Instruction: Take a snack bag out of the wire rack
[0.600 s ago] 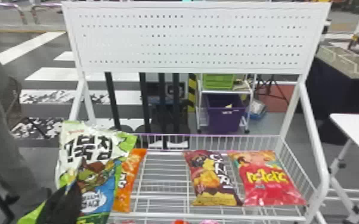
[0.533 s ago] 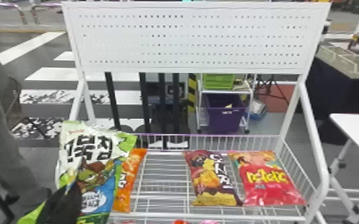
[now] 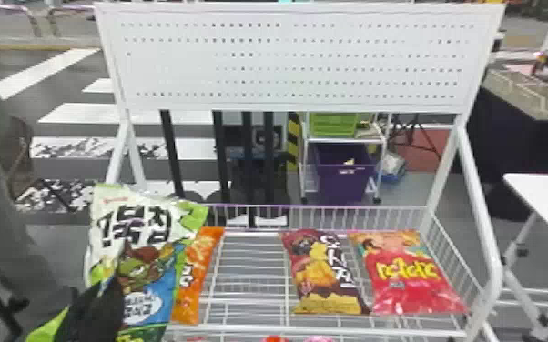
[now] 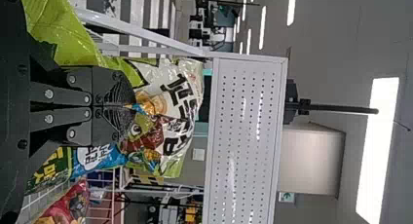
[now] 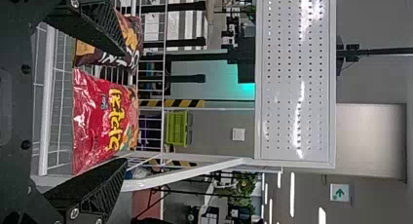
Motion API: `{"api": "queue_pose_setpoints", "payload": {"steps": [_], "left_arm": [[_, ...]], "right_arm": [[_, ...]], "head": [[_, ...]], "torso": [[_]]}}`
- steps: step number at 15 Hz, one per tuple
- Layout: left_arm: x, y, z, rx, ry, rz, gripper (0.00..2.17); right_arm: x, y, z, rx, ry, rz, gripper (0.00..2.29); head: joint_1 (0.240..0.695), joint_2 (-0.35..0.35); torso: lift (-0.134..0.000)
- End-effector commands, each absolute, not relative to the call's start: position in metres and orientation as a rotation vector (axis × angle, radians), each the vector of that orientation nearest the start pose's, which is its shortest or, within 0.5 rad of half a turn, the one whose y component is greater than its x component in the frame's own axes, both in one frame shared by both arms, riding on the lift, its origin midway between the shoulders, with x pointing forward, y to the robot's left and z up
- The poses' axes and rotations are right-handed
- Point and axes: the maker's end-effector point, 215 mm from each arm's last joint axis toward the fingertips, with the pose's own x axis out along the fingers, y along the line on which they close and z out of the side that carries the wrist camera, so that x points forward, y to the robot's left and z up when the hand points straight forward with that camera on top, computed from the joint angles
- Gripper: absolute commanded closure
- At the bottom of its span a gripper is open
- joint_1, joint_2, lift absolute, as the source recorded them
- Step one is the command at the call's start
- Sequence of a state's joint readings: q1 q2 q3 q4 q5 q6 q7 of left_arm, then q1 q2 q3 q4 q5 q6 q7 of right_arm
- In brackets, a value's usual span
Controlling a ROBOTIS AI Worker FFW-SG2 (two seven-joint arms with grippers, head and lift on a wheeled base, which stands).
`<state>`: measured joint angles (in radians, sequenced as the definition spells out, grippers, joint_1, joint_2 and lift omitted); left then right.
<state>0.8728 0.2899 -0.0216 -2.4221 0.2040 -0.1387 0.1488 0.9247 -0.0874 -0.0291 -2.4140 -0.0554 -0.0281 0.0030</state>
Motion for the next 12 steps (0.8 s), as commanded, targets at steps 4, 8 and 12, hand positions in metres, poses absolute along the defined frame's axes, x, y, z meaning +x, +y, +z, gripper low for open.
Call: {"api": "queue_pose_setpoints", "payload": {"steps": [4, 8, 12], "left_arm": [[0.351, 0.224, -0.241, -0.055, -0.085, -0.08, 2.11], [0.35, 0.224, -0.242, -0.056, -0.082, -0.081, 2.11], [0.352, 0.226, -0.246, -0.051, -0.075, -0.078, 2.11]], "right_arm": [[0.389, -0.212, -0.341, 0.037, 0.145, 0.102, 0.13], [0.478, -0.156, -0.372, 0.047, 0.197, 0.191, 0.13], [0.543, -0.121, -0.406, -0.02, 0.334, 0.233, 0.13]], "head": [[0.499, 0.0], [0.499, 0.0], [0.499, 0.0]], "torso": [[0.0], [0.0], [0.0]]}}
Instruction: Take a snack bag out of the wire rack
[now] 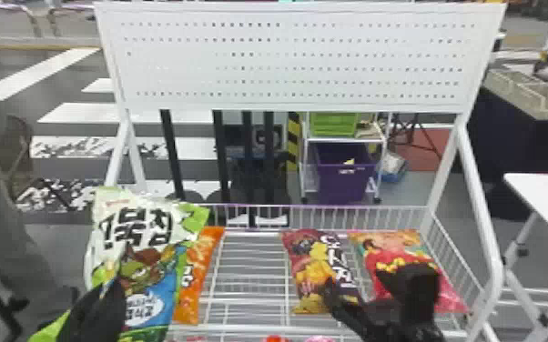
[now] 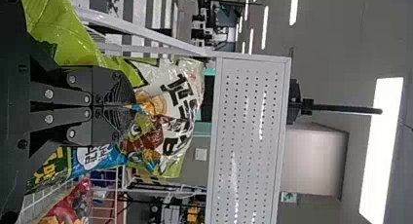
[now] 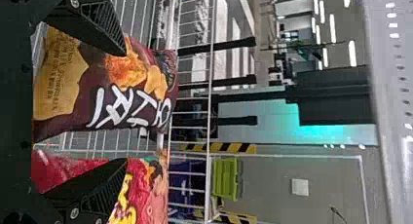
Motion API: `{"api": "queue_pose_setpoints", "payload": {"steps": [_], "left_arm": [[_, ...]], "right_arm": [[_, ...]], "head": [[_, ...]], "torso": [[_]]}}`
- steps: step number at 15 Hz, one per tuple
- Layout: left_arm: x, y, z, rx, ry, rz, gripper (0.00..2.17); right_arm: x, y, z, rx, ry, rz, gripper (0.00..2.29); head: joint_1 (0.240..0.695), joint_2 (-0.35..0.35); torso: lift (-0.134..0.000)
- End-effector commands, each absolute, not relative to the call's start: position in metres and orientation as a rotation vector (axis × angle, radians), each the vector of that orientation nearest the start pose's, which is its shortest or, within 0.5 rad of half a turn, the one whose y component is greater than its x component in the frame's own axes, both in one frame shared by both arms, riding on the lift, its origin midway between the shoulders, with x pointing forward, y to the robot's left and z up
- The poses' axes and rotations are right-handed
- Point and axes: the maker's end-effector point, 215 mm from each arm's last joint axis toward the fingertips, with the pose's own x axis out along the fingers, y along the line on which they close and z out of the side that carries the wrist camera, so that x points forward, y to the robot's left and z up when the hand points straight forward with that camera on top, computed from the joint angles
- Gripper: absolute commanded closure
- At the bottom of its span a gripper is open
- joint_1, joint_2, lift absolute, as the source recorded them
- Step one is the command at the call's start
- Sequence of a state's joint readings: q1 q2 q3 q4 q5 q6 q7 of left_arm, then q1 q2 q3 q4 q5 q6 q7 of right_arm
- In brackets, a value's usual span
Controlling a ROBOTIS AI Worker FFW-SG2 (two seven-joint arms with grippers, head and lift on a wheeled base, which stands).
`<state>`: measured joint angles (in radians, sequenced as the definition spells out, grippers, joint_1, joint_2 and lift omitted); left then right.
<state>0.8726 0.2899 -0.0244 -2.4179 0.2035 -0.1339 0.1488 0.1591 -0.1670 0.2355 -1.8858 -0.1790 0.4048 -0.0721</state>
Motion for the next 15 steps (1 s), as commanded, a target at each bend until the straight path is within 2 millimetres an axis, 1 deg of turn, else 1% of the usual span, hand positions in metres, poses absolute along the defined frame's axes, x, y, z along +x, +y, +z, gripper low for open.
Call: {"api": "queue_pose_setpoints", "payload": {"steps": [1, 3, 4, 5, 6, 7, 8, 9, 11, 14, 15], "left_arm": [[0.353, 0.225, -0.247, -0.05, -0.074, -0.081, 2.11], [0.355, 0.227, -0.25, -0.05, -0.068, -0.078, 2.11], [0.355, 0.228, -0.249, -0.049, -0.069, -0.078, 2.11], [0.357, 0.228, -0.249, -0.048, -0.068, -0.078, 2.11], [0.358, 0.228, -0.25, -0.047, -0.065, -0.079, 2.11], [0.358, 0.228, -0.251, -0.047, -0.062, -0.078, 2.11], [0.359, 0.228, -0.25, -0.049, -0.065, -0.079, 2.11], [0.359, 0.228, -0.249, -0.049, -0.066, -0.079, 2.11], [0.36, 0.228, -0.251, -0.048, -0.063, -0.079, 2.11], [0.361, 0.229, -0.255, -0.045, -0.059, -0.076, 2.11], [0.361, 0.229, -0.255, -0.047, -0.058, -0.076, 2.11]], "right_arm": [[0.555, -0.115, -0.414, -0.03, 0.36, 0.24, 0.13], [0.571, -0.111, -0.428, -0.044, 0.395, 0.245, 0.14], [0.577, -0.109, -0.433, -0.047, 0.415, 0.248, 0.22], [0.582, -0.106, -0.433, -0.038, 0.426, 0.258, 0.3], [0.582, -0.104, -0.435, -0.039, 0.438, 0.265, 0.48], [0.58, -0.098, -0.438, -0.034, 0.455, 0.276, 0.97], [0.58, -0.096, -0.438, -0.038, 0.46, 0.279, 1.72], [0.578, -0.094, -0.44, -0.038, 0.474, 0.276, 2.2], [0.574, -0.093, -0.445, -0.031, 0.5, 0.282, 2.25], [0.572, -0.092, -0.445, -0.025, 0.5, 0.281, 2.25], [0.571, -0.092, -0.441, -0.022, 0.493, 0.282, 2.25]], "head": [[0.499, 0.0], [0.499, 0.0], [0.499, 0.0], [0.499, 0.0], [0.499, 0.0], [0.499, 0.0], [0.499, 0.0], [0.499, 0.0], [0.499, 0.0], [0.499, 0.0], [0.499, 0.0]], "torso": [[0.0], [0.0], [0.0], [0.0], [0.0], [0.0], [0.0], [0.0], [0.0], [0.0], [0.0]]}}
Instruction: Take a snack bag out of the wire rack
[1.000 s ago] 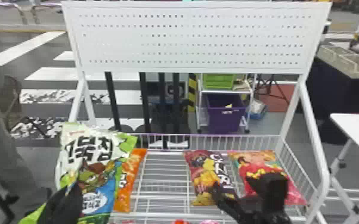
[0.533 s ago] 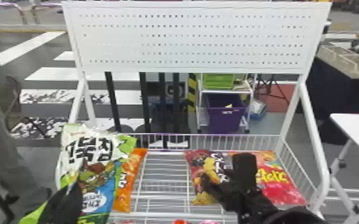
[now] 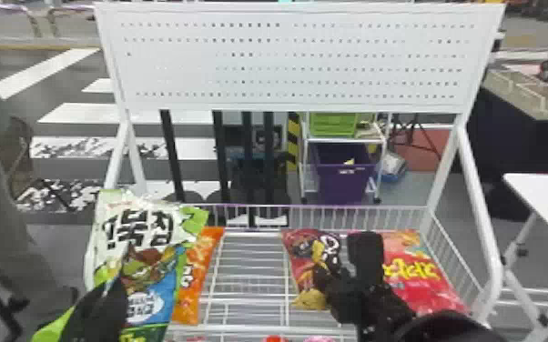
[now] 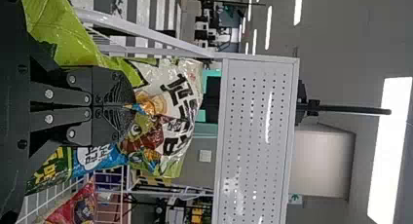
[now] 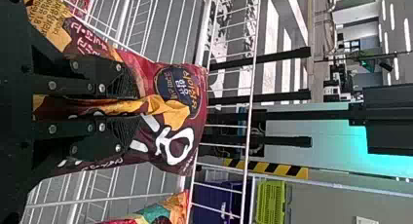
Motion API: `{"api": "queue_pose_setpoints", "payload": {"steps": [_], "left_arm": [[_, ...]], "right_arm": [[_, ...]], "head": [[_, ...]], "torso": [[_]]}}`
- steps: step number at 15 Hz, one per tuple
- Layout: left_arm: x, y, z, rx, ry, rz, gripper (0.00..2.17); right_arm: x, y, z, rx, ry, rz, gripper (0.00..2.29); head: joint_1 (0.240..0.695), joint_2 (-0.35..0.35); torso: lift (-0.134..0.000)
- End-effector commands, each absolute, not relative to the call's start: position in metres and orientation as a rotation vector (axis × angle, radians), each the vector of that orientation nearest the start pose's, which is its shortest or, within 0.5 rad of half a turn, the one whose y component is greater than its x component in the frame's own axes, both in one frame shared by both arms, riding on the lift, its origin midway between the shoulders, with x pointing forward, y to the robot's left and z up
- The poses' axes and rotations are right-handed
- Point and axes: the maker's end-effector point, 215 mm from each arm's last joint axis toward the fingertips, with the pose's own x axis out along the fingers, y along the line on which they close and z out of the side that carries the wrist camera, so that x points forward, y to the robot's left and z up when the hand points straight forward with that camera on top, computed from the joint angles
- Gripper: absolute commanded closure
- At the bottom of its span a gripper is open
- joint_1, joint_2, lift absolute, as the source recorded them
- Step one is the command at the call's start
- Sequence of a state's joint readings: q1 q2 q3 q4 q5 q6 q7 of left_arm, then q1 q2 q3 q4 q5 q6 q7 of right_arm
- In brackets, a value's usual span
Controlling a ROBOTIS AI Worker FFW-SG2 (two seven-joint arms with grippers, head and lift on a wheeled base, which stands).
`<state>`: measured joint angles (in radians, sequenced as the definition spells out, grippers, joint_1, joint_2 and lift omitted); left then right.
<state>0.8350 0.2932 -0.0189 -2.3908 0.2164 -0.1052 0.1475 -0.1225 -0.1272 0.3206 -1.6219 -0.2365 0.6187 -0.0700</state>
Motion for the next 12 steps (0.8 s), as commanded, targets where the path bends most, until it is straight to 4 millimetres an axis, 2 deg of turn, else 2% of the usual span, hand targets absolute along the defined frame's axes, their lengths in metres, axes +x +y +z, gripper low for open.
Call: {"api": "queue_pose_setpoints", "payload": {"steps": [1, 3, 4, 7, 8, 12], "left_arm": [[0.361, 0.229, -0.255, -0.047, -0.058, -0.076, 2.11], [0.361, 0.228, -0.255, -0.049, -0.058, -0.076, 2.11], [0.361, 0.228, -0.255, -0.048, -0.058, -0.077, 2.11], [0.36, 0.227, -0.254, -0.049, -0.061, -0.076, 2.11], [0.36, 0.225, -0.254, -0.051, -0.058, -0.08, 2.11], [0.36, 0.224, -0.253, -0.052, -0.062, -0.084, 2.11]], "right_arm": [[0.568, -0.09, -0.435, -0.019, 0.48, 0.286, 2.25], [0.558, -0.085, -0.406, -0.013, 0.419, 0.296, 2.25], [0.551, -0.089, -0.388, -0.018, 0.384, 0.29, 2.25], [0.525, -0.104, -0.334, -0.029, 0.276, 0.273, 2.25], [0.513, -0.116, -0.321, -0.049, 0.252, 0.257, 2.25], [0.459, -0.164, -0.299, -0.088, 0.186, 0.175, 2.25]], "head": [[0.499, 0.0], [0.499, 0.0], [0.499, 0.0], [0.499, 0.0], [0.499, 0.0], [0.499, 0.0]], "torso": [[0.0], [0.0], [0.0], [0.0], [0.0], [0.0]]}}
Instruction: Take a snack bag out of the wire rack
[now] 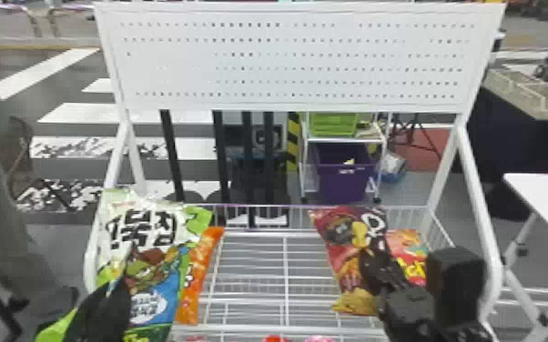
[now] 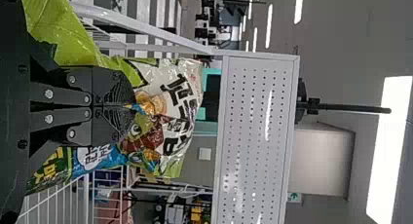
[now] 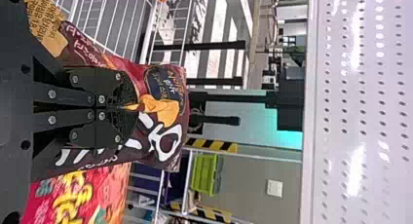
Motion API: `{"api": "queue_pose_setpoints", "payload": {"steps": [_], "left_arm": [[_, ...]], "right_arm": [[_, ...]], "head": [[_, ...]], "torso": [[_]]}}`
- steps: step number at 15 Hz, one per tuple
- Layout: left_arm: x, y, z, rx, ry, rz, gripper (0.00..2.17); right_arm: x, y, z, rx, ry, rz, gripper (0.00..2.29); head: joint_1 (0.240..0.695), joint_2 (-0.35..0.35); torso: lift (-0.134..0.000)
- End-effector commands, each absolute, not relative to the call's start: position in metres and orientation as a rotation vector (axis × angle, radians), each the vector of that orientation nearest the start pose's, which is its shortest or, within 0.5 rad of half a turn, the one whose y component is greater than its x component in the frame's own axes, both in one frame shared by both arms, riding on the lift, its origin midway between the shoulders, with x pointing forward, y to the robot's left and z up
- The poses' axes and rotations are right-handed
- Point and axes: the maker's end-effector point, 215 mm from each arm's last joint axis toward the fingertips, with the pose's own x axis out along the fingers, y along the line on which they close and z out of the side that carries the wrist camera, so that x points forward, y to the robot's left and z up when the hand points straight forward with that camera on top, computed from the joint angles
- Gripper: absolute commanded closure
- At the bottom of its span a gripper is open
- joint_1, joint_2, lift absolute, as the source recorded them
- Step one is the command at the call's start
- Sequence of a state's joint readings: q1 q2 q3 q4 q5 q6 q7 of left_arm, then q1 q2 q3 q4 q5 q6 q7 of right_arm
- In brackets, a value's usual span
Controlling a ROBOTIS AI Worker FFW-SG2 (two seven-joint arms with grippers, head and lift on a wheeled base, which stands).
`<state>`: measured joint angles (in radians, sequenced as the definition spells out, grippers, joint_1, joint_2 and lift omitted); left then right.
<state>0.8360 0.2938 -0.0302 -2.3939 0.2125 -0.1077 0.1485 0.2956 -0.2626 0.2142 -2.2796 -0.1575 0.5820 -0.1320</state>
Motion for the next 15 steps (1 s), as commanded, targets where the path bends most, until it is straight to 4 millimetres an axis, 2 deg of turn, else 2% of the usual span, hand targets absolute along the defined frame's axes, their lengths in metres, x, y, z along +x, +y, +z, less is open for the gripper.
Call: {"api": "queue_pose_setpoints", "payload": {"steps": [1, 3, 5, 7, 9, 11, 15], "left_arm": [[0.36, 0.224, -0.252, -0.052, -0.063, -0.085, 2.11], [0.361, 0.224, -0.253, -0.052, -0.063, -0.084, 2.11], [0.361, 0.223, -0.252, -0.053, -0.066, -0.085, 2.11], [0.362, 0.223, -0.251, -0.053, -0.067, -0.085, 2.11], [0.362, 0.224, -0.252, -0.051, -0.066, -0.085, 2.11], [0.364, 0.225, -0.254, -0.052, -0.065, -0.083, 2.11], [0.364, 0.223, -0.254, -0.054, -0.064, -0.087, 2.11]], "right_arm": [[0.444, -0.177, -0.291, -0.075, 0.149, 0.151, 2.25], [0.418, -0.2, -0.283, -0.062, 0.108, 0.108, 2.25], [0.395, -0.217, -0.267, -0.032, 0.041, 0.074, 2.25], [0.371, -0.227, -0.259, -0.002, 0.009, 0.051, 2.25], [0.349, -0.232, -0.261, -0.013, 0.01, 0.032, 2.25], [0.337, -0.238, -0.267, -0.017, 0.021, 0.015, 2.25], [0.325, -0.244, -0.264, -0.027, 0.007, 0.003, 2.25]], "head": [[0.499, 0.0], [0.499, 0.0], [0.499, 0.0], [0.499, 0.0], [0.499, 0.0], [0.499, 0.0], [0.499, 0.0]], "torso": [[0.0], [0.0], [0.0], [0.0], [0.0], [0.0], [0.0]]}}
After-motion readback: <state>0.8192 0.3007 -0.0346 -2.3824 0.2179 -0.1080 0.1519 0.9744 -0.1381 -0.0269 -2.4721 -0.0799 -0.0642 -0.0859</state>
